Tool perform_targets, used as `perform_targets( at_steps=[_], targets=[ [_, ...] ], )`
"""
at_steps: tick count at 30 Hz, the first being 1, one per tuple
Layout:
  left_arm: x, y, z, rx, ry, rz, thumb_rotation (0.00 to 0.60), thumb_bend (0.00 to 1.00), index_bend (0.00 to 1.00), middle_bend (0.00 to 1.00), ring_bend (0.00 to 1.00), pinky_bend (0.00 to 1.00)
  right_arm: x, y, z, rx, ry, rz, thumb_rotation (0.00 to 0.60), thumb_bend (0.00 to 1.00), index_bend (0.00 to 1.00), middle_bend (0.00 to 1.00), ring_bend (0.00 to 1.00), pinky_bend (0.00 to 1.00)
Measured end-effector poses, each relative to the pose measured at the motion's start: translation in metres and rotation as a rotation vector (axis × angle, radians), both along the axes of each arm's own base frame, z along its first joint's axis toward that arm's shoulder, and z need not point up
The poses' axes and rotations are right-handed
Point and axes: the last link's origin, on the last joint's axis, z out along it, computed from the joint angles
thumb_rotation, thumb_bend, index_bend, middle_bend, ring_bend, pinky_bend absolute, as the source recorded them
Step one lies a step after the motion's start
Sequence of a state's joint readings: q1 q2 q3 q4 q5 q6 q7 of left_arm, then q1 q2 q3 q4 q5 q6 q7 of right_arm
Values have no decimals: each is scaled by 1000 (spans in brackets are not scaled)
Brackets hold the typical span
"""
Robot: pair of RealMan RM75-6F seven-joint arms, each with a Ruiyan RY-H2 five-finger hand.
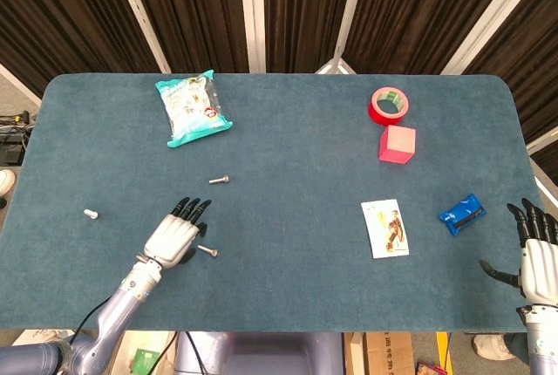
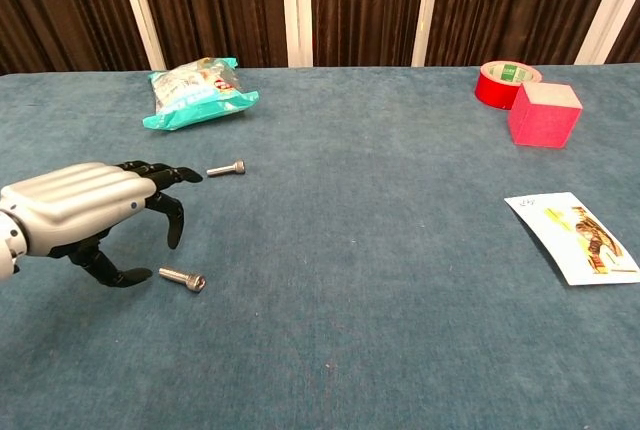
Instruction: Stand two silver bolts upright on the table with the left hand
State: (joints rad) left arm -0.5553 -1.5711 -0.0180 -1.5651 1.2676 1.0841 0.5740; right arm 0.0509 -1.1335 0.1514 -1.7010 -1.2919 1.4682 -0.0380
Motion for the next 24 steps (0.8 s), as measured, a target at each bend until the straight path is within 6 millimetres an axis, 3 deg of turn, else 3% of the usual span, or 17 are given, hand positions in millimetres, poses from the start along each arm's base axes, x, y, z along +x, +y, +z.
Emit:
perform_targets(
  at_steps=[24],
  targets=[
    [-2,-2,-13,-4,35,-39,600,444,534,0,0,0,-1,0,2,-12,-5,-11,600,6,134,34,15,0]
  ],
)
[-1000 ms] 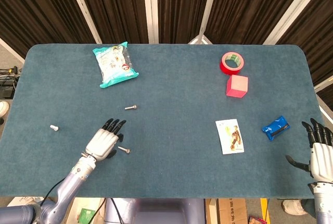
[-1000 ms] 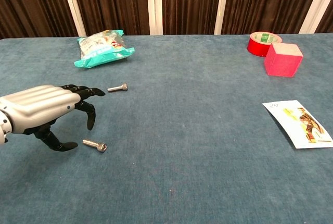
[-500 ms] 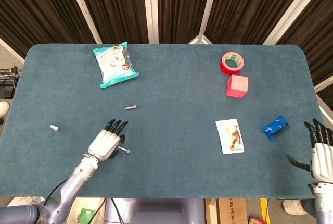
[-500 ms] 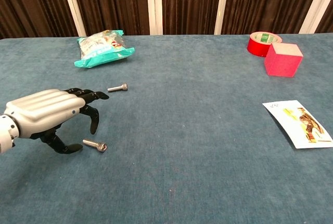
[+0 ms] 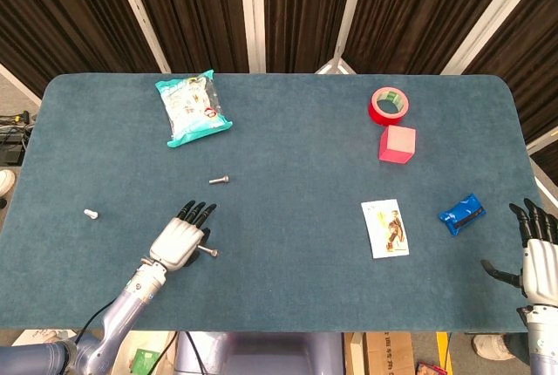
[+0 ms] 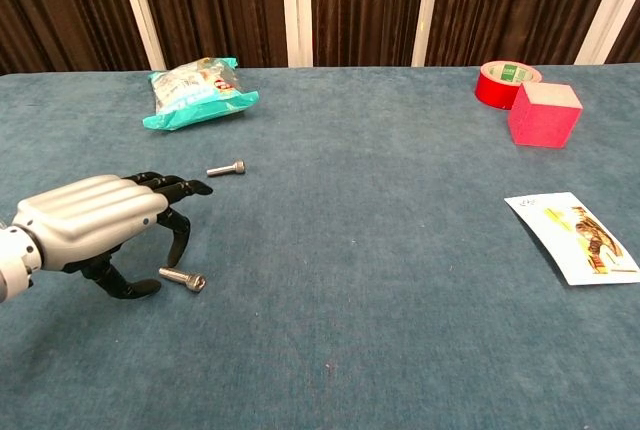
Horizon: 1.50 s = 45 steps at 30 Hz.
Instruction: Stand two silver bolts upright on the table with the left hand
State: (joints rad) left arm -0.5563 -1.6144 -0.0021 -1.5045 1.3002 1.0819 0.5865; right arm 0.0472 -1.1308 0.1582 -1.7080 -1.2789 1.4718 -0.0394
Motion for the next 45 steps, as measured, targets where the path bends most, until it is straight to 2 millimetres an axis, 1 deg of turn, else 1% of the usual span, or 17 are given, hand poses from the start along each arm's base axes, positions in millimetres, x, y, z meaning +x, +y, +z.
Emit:
perform_targets(
  at_steps=[6,23,29,35,45],
  targets=[
    [0,0,-1,5,8,-8,600,470,539,0,0,0,0,0,0,-2,-1,-3,600,5,134,33,15,0],
    [1,0,-5,11,25,-28,600,469,523,0,0,0,-1,0,0,-5,1,-12,600,6,134,33,15,0],
    [2,-1,-6,9,25,-35,600,469,545,0,0,0,-1,0,0,-4,-4,-17,600,5,134,32,15,0],
    [2,-1,-8,14,36,-48,600,496,573,0,0,0,-1,-1,0,-4,-7,-18,600,6,134,32,15,0],
    [5,1,0,56,54,-81,600,499,579,0,0,0,0,0,0,-2,-12,-15,600,6,134,32,15,0]
  ],
)
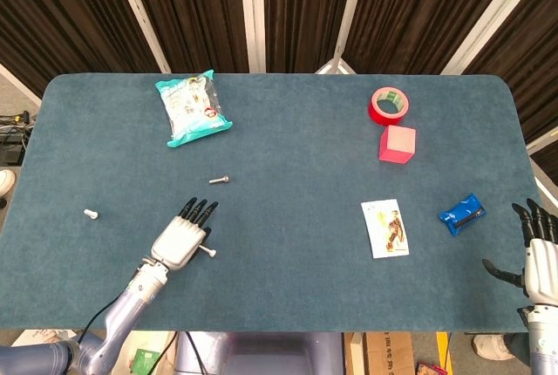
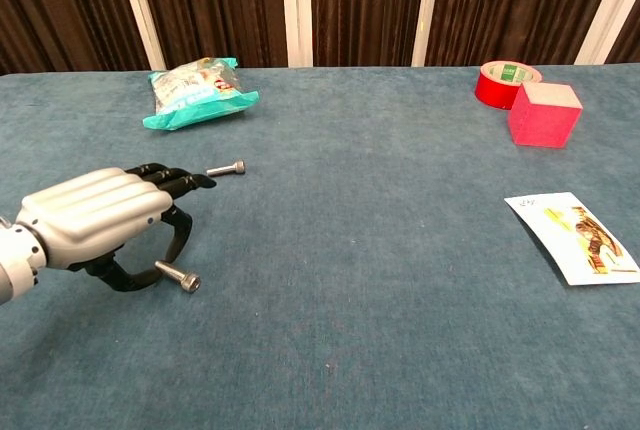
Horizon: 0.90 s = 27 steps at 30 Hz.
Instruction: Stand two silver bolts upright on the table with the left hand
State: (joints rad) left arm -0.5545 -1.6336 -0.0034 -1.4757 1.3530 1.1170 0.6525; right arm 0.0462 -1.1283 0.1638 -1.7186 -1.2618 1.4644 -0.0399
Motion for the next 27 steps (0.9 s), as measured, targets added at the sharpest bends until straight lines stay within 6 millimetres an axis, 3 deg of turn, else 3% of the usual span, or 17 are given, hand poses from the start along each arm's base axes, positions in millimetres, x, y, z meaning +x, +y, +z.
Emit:
perform_targets(
  at_steps=[14,27],
  targets=[
    [9,4,16,188,294,-303,600,500,577,0,0,0,1,1,-1,4,-1,1,600,6,134,31,15,0],
    [9,-2,10,206,447,-393,600,501,566,0,0,0,0,0,0,2,-6,0,600,5,134,31,15,0]
  ],
)
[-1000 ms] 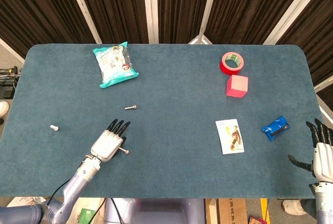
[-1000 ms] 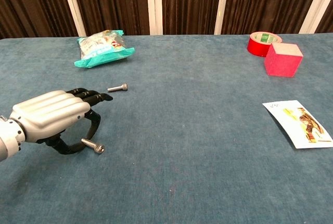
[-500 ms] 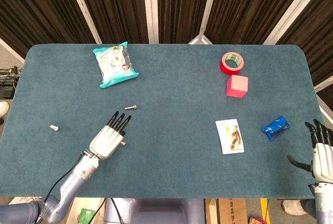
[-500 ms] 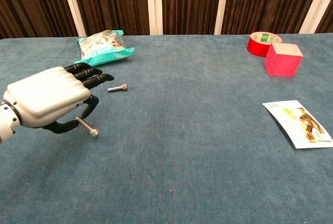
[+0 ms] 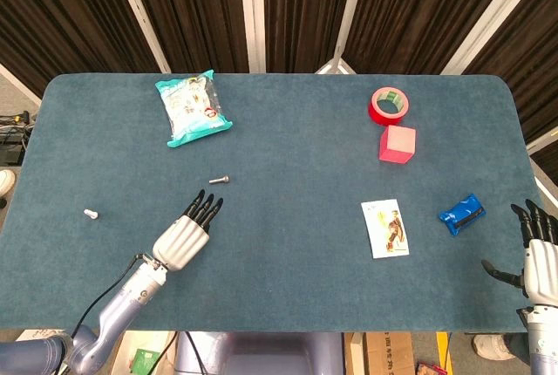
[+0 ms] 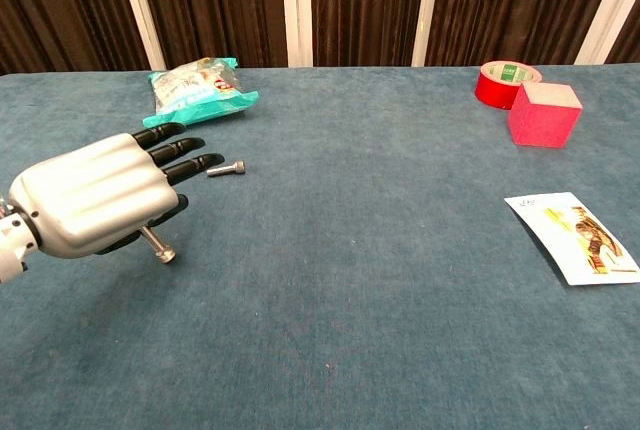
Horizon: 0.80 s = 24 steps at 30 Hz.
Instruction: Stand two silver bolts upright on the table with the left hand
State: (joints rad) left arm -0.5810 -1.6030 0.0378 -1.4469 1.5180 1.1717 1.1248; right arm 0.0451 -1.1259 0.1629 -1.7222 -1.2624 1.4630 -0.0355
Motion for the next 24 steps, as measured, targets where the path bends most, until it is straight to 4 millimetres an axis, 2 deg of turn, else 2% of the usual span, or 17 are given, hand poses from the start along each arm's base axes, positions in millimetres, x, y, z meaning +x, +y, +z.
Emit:
perform_targets(
  at_steps=[24],
  targets=[
    [23,-19,-16,-47,-1,-129,600,501,569,0,0,0,0,0,2,-7,-9,-3,600,5,134,31,15,0]
  ],
)
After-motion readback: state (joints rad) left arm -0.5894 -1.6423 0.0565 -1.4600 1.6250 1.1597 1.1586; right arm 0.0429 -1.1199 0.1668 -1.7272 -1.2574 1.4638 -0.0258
